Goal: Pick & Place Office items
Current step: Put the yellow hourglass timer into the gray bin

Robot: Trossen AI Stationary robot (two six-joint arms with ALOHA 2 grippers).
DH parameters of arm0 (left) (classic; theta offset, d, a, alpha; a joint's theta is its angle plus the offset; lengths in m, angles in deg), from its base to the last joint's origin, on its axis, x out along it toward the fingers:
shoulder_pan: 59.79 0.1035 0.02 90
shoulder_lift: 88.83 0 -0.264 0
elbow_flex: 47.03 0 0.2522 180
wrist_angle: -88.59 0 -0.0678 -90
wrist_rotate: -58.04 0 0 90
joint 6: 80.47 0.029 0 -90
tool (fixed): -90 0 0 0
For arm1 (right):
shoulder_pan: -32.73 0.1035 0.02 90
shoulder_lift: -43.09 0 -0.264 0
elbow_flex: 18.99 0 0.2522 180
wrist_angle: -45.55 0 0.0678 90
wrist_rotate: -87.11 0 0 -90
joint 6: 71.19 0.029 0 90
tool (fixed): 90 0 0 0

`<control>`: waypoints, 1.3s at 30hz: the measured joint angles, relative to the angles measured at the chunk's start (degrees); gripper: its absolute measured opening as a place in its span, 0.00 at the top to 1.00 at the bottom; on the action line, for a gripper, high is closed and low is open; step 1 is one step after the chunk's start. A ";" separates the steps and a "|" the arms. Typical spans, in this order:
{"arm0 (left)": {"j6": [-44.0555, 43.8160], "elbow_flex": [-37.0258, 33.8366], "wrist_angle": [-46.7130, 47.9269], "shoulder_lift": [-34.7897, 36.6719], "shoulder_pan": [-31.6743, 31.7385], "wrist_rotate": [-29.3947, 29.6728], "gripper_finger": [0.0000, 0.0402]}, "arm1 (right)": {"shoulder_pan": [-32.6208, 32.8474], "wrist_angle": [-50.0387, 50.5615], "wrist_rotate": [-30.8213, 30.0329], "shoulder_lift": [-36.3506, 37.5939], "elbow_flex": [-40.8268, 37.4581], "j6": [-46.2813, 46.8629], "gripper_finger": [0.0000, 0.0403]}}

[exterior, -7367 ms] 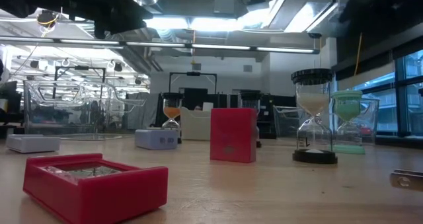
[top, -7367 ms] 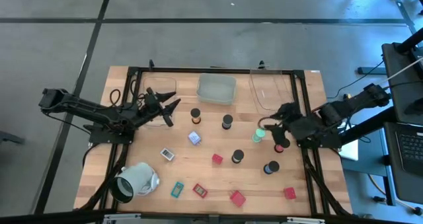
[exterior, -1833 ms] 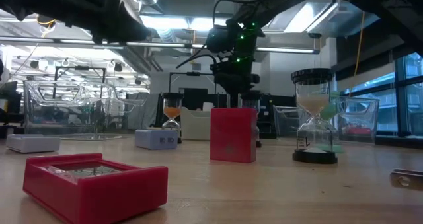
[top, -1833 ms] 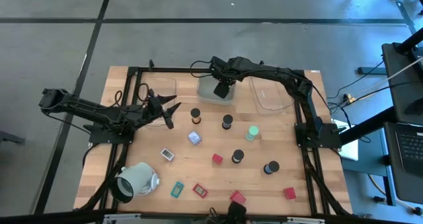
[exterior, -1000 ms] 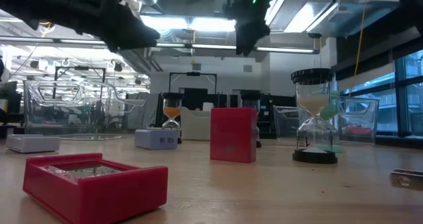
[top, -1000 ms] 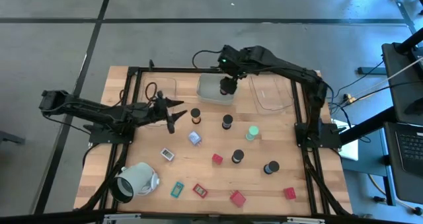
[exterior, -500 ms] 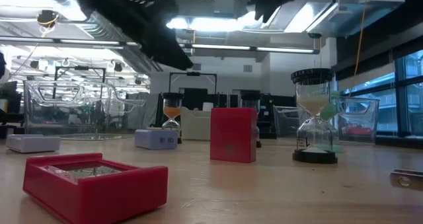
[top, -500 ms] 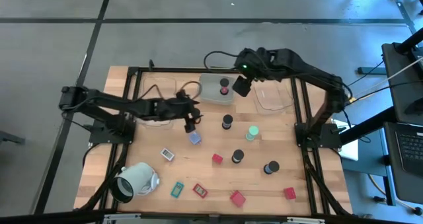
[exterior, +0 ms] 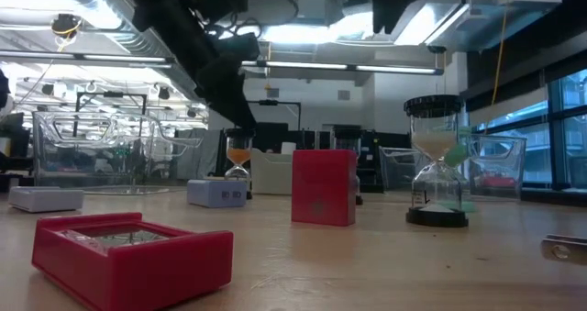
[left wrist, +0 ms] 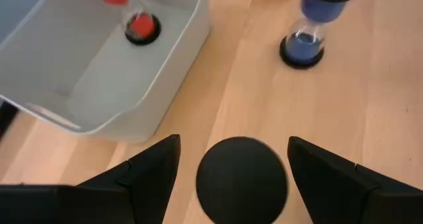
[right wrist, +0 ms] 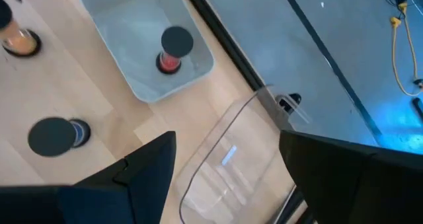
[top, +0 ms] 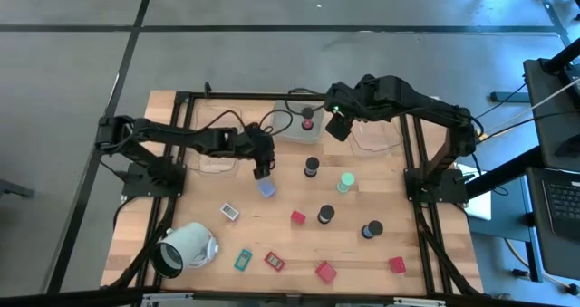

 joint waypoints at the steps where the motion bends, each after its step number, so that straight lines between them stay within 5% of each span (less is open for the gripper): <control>1: -0.29 0.00 -0.10 0.00 0.52 -1.57 0.32 | 0.09 0.04 0.04 -0.03 -0.70 0.00 0.32; 6: -1.46 0.00 0.24 -0.56 1.95 -8.17 0.32 | 0.30 -0.01 -0.01 -0.07 -3.74 0.01 0.32; 18: -3.69 -0.09 1.24 -4.50 1.93 -5.07 0.33 | 0.28 -0.01 -2.56 -0.09 -6.34 0.26 0.32; 29: -7.23 -0.09 1.33 -3.99 1.93 -4.42 0.49 | 0.28 -0.03 -2.98 -0.09 -6.34 0.22 0.32; 39: -6.64 -0.09 -4.64 1.15 2.72 -3.19 0.49 | 0.50 0.45 -2.32 0.20 -6.34 0.02 0.32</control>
